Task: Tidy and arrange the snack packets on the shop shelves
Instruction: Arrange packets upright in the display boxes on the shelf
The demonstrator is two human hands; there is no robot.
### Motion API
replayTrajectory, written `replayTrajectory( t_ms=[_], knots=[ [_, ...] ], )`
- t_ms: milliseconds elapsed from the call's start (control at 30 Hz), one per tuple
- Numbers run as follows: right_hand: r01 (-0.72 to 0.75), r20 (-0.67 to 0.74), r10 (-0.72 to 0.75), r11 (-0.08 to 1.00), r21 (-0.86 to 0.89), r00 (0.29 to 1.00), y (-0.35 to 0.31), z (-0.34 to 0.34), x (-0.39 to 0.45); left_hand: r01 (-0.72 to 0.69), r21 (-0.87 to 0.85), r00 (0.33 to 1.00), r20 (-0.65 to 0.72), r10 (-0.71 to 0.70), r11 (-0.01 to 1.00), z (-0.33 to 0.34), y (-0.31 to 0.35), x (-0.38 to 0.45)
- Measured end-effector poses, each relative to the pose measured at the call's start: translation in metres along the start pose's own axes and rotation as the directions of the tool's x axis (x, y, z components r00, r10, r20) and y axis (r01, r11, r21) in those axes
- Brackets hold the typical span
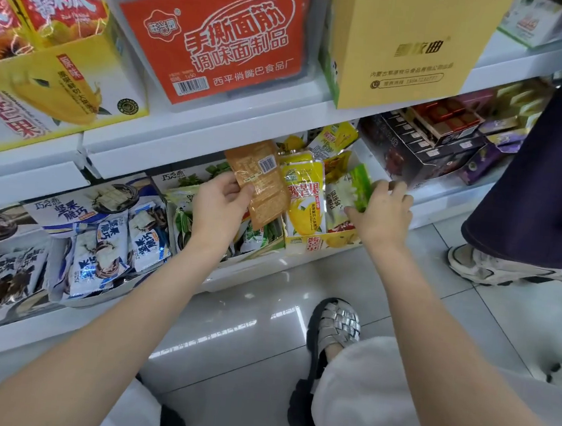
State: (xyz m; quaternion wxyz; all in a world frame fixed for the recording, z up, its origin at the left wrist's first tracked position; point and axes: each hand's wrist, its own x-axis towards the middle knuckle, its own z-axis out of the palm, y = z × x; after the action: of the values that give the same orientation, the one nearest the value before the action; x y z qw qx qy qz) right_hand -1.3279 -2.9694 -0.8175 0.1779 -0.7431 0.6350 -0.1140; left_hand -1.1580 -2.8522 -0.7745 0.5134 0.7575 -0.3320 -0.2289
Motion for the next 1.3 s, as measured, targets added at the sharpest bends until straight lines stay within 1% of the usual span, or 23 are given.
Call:
replayTrajectory(
  t_ms=[100,233,300,367,400,433,467,500,533,567,600,633,667,733,767,833,900,967,1067,1133,1167,1200,1300],
  knots=[
    [0.035,-0.029,-0.033,0.998,0.054,0.999,-0.006,0.008,0.004,-0.011,0.007,1.0,0.029,0.011,1.0,-0.002,0.002,-0.003],
    [0.08,-0.191,-0.075,0.997,0.021,0.979,-0.004,0.014,0.015,0.013,0.031,0.996,0.088,-0.015,0.999,-0.006,0.001,-0.009],
    [0.148,-0.247,-0.134,0.988,0.037,0.96,-0.006,0.01,0.017,0.031,0.039,0.993,0.111,-0.035,0.999,-0.008,0.0,-0.011],
    [0.2,-0.294,-0.153,0.971,0.135,0.943,-0.01,0.002,0.016,0.047,0.036,0.991,0.121,-0.051,0.998,-0.01,0.0,-0.012],
    [0.184,-0.321,-0.101,0.953,0.24,0.942,-0.011,-0.005,0.014,0.051,0.028,0.991,0.122,-0.054,0.998,-0.011,0.001,-0.014],
    [0.144,-0.338,-0.007,0.913,0.382,0.941,-0.012,-0.012,0.012,0.052,0.017,0.991,0.123,-0.054,0.998,-0.012,0.003,-0.016],
    [0.078,-0.319,0.126,0.828,0.555,0.939,-0.012,-0.021,0.009,0.051,0.002,0.99,0.132,-0.051,0.999,-0.014,0.005,-0.019],
    [-0.006,-0.238,0.268,0.676,0.737,0.934,-0.01,-0.03,0.002,0.053,-0.011,0.987,0.153,-0.051,0.999,-0.016,0.006,-0.023],
    [-0.103,-0.086,0.377,0.454,0.885,0.922,-0.01,-0.039,-0.008,0.07,-0.023,0.98,0.189,-0.064,0.997,-0.019,0.009,-0.027],
    [-0.201,0.1,0.405,0.214,0.956,0.909,-0.009,-0.048,-0.021,0.111,-0.034,0.965,0.241,-0.099,0.993,-0.022,0.012,-0.032],
    [-0.273,0.244,0.365,0.03,0.961,0.898,-0.008,-0.056,-0.036,0.176,-0.059,0.941,0.305,-0.15,0.983,-0.025,0.016,-0.038],
    [-0.307,0.314,0.305,-0.071,0.949,0.899,-0.009,-0.064,-0.052,0.262,-0.104,0.904,0.375,-0.206,0.96,-0.028,0.021,-0.044],
    [-0.308,0.328,0.254,-0.116,0.944,0.91,-0.011,-0.071,-0.065,0.358,-0.164,0.858,0.447,-0.254,0.919,-0.031,0.027,-0.048],
    [-0.244,0.271,0.17,-0.168,0.955,0.947,-0.017,-0.086,-0.087,0.519,-0.282,0.765,0.574,-0.291,0.807,-0.041,0.042,-0.054],
    [-0.199,0.224,0.134,-0.175,0.964,0.965,-0.021,-0.096,-0.094,0.551,-0.318,0.741,0.611,-0.278,0.771,-0.048,0.05,-0.056],
    [-0.109,0.119,0.068,-0.125,0.986,0.991,-0.029,-0.12,-0.102,0.509,-0.318,0.75,0.62,-0.231,0.8,-0.062,0.067,-0.056],
    [-0.014,0.015,0.021,-0.041,0.999,1.0,-0.039,-0.146,-0.107,0.395,-0.256,0.806,0.558,-0.199,0.882,-0.076,0.084,-0.056],
    [0.069,-0.069,-0.019,0.001,0.998,0.997,-0.05,-0.175,-0.111,0.279,-0.198,0.867,0.472,-0.158,0.94,-0.087,0.102,-0.054],
    [0.148,-0.152,-0.088,-0.042,0.988,0.985,-0.069,-0.211,-0.111,0.116,-0.169,0.926,0.375,-0.045,0.979,-0.097,0.129,-0.047],
    [0.238,-0.236,-0.147,-0.006,0.971,0.96,-0.081,-0.226,-0.109,0.023,-0.139,0.937,0.349,0.027,0.99,-0.101,0.143,-0.042],
    [0.279,-0.269,-0.182,0.034,0.96,0.946,-0.087,-0.228,-0.106,0.018,-0.176,0.932,0.358,0.047,0.984,-0.101,0.149,-0.04],
    [0.309,-0.282,-0.219,0.101,0.946,0.934,-0.093,-0.226,-0.104,0.052,-0.24,0.925,0.378,0.044,0.969,-0.1,0.153,-0.038],
    [0.377,-0.278,-0.281,0.411,0.83,0.919,-0.107,-0.208,-0.095,0.214,-0.393,0.895,0.446,-0.018,0.894,-0.098,0.164,-0.033]
  ],
)
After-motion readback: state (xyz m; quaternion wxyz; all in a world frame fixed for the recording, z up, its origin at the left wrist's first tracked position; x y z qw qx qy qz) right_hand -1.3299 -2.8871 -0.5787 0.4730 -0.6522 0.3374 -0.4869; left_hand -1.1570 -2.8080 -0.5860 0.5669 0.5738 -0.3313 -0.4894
